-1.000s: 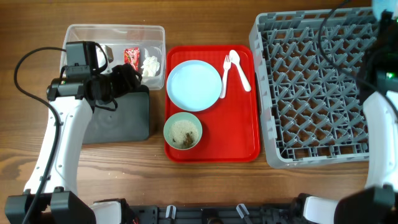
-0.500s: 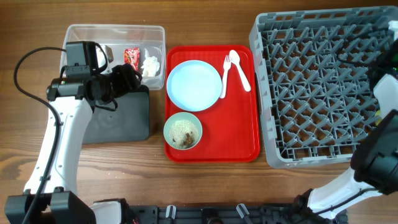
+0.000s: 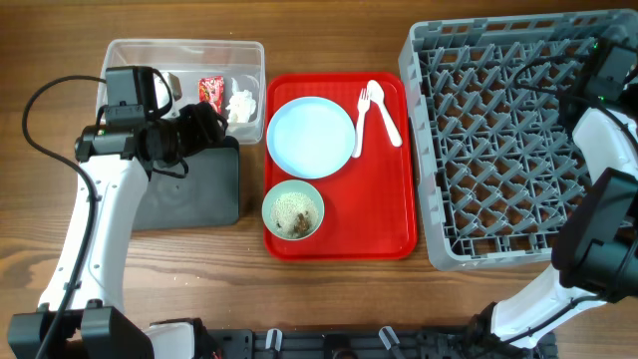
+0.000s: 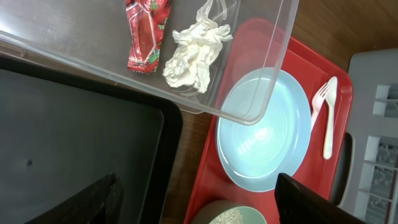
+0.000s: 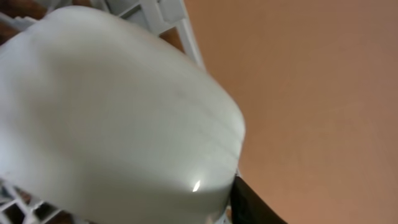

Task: Sort waste into correct bins and load items into the dishwasher rack
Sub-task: 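Carry the light-blue bowl right and place it in the rack, then grasp the white spoon on the red tray with the right gripper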

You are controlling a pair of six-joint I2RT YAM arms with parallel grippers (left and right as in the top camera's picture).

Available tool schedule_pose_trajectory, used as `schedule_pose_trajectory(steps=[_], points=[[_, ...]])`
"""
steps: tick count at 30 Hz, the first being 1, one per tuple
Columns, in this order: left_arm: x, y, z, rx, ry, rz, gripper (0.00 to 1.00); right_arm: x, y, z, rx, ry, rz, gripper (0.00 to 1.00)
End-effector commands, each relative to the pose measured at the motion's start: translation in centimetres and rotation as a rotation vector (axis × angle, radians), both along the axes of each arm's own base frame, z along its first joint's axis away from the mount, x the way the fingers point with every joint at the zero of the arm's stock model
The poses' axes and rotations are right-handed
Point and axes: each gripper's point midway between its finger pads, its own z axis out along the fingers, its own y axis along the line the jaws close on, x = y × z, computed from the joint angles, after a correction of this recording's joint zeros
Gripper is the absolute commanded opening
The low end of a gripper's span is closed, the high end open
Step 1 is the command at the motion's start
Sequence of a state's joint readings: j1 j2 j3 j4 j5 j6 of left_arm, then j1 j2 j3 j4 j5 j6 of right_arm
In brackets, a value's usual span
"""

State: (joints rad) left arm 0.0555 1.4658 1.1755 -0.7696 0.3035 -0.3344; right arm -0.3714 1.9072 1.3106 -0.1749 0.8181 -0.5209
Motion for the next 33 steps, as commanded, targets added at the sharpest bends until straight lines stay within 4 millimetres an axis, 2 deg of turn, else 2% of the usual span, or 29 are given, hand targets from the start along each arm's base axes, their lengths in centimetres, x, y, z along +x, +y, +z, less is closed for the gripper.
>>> schedule_pose_trajectory(steps=[1, 2, 4, 5, 6, 7, 8, 10, 11, 12, 13, 16, 18, 19, 20, 22, 23, 25, 27, 28, 33], points=[[0.0, 0.3, 0.5, 0.012, -0.02, -0.003, 0.8, 1.1, 1.8, 2.0, 0.087, -0.163, 0.045, 0.58], [0.0, 0.3, 0.5, 0.012, -0.02, -0.003, 0.8, 1.2, 2.4, 3.8, 0.106, -0.208, 0.08, 0.65], [0.0, 0.3, 0.5, 0.012, -0.02, -0.003, 0.8, 1.6, 4.6, 6.8, 0.185, -0.286, 0.197, 0.71], [0.0, 0.3, 0.5, 0.012, -0.02, -0.003, 0.8, 2.3, 7.2, 8.2, 0.279, -0.336, 0.321, 0.72], [0.0, 0.3, 0.5, 0.012, -0.02, -0.003, 0.8, 3.0, 10.2, 9.1, 0.39, -0.375, 0.456, 0.67], [0.0, 0.3, 0.5, 0.012, -0.02, -0.003, 0.8, 3.8, 14.4, 10.1, 0.553, -0.442, 0.618, 0.48], [0.0, 0.3, 0.5, 0.012, -0.02, -0.003, 0.8, 4.2, 18.7, 11.2, 0.756, -0.522, 0.75, 0.39], [0.0, 0.3, 0.5, 0.012, -0.02, -0.003, 0.8, 3.6, 26.1, 13.0, 1.208, -0.616, 0.893, 0.24], [0.0, 0.3, 0.5, 0.012, -0.02, -0.003, 0.8, 2.9, 29.0, 13.3, 1.355, -0.588, 0.957, 0.23], [0.0, 0.3, 0.5, 0.012, -0.02, -0.003, 0.8, 2.3, 31.1, 12.8, 1.439, -0.541, 0.986, 0.23], [0.0, 0.3, 0.5, 0.012, -0.02, -0.003, 0.8, 1.6, 33.4, 11.5, 1.501, -0.462, 0.986, 0.23], [0.0, 0.3, 0.5, 0.012, -0.02, -0.003, 0.81, -0.6, 38.3, 7.2, 1.576, -0.231, 0.906, 0.36], [0.0, 0.3, 0.5, 0.012, -0.02, -0.003, 0.82, -1.2, 40.6, 4.7, 1.596, -0.122, 0.872, 0.33], [0.0, 0.3, 0.5, 0.012, -0.02, -0.003, 0.82, -1.7, 41.9, 3.3, 1.619, -0.06, 0.857, 0.28], [0.0, 0.3, 0.5, 0.012, -0.02, -0.003, 0.82, -1.9, 42.5, 2.3, 1.626, -0.023, 0.839, 0.25], [0.0, 0.3, 0.5, 0.012, -0.02, -0.003, 0.82, -1.5, 42.1, -0.5, 1.594, 0.013, 0.678, 0.08], [0.0, 0.3, 0.5, 0.012, -0.02, -0.003, 0.82, -1.0, 40.6, -2.4, 1.521, 0.011, 0.554, 0.04], [0.0, 0.3, 0.5, 0.012, -0.02, -0.003, 0.83, -0.3, 38.3, -3.9, 1.386, -0.006, 0.471, 0.04], [0.0, 0.3, 0.5, 0.012, -0.02, -0.003, 0.83, 0.3, 36.3, -4.5, 1.264, -0.02, 0.446, 0.04], [0.0, 0.3, 0.5, 0.012, -0.02, -0.003, 0.83, 0.4, 34.6, -4.9, 1.168, -0.023, 0.409, 0.04], [0.0, 0.3, 0.5, 0.012, -0.02, -0.003, 0.83, 0.0, 32.7, -5.4, 1.063, 0.006, 0.376, 0.04]])
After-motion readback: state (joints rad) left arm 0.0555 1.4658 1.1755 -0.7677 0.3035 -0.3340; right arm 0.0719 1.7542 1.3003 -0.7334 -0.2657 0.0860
